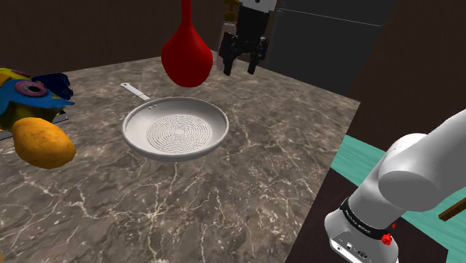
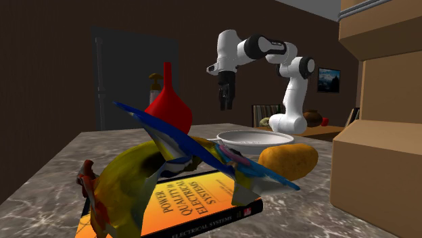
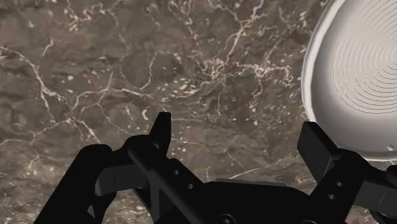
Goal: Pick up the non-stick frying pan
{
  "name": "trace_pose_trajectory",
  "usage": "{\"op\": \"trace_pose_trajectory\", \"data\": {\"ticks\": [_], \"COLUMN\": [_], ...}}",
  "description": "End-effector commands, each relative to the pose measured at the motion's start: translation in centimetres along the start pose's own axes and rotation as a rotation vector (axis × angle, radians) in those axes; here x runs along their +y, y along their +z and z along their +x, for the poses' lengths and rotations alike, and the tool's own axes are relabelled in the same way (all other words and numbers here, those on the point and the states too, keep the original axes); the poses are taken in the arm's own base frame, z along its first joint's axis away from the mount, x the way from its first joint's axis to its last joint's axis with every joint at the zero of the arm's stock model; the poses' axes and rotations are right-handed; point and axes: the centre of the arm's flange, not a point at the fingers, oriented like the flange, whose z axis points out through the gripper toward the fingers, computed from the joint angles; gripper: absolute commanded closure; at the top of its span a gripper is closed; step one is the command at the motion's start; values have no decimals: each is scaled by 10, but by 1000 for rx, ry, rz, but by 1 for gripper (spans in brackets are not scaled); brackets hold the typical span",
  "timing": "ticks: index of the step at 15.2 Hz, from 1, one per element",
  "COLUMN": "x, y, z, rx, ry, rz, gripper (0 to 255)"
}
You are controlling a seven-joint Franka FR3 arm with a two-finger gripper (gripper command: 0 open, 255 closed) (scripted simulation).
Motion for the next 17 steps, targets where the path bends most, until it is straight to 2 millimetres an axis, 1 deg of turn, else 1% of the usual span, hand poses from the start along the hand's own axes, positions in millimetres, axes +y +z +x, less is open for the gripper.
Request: {"op": "trace_pose_trajectory", "data": {"ticks": [1, 9, 17], "x": [-21, -111, -205], "y": [7, 35, 64], "z": [14, 66, 109], "rx": [-6, -32, -58], "ry": [-22, -111, -200], "rz": [1, 3, 5], "gripper": [0, 0, 0]}}
